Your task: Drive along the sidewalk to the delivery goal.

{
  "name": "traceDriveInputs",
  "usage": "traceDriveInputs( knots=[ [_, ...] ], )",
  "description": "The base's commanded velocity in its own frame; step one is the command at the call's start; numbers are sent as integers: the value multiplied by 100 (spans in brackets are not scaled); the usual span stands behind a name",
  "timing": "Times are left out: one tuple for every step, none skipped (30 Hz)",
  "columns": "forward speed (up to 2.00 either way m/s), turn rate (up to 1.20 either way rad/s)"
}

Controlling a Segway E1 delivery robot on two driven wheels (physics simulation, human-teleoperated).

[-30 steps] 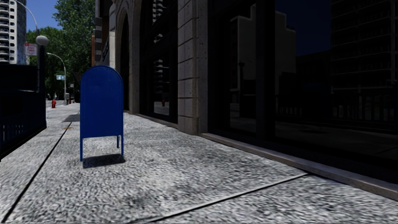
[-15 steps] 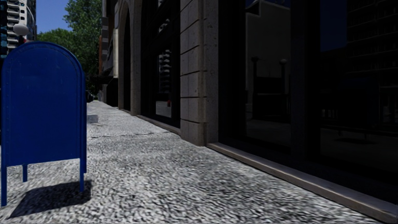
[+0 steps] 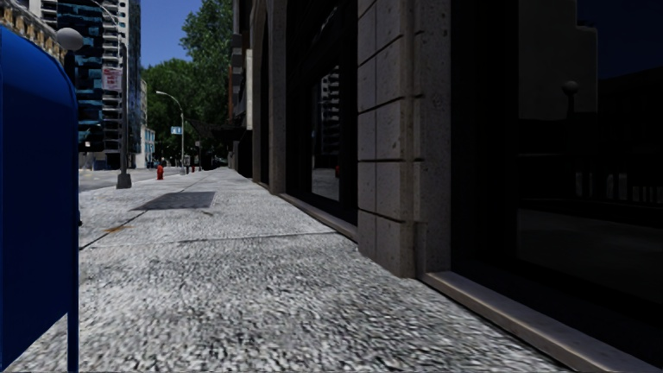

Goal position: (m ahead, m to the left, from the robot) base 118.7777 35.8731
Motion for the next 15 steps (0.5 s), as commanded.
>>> traceDriveInputs(
  knots=[
    [200, 47],
    [200, 47],
    [200, 47],
    [200, 47],
    [200, 47],
    [200, 47],
    [200, 47],
    [200, 47],
    [200, 47],
    [200, 47],
    [200, 47],
    [200, 47],
    [200, 47],
    [200, 47],
    [200, 46]
  ],
)
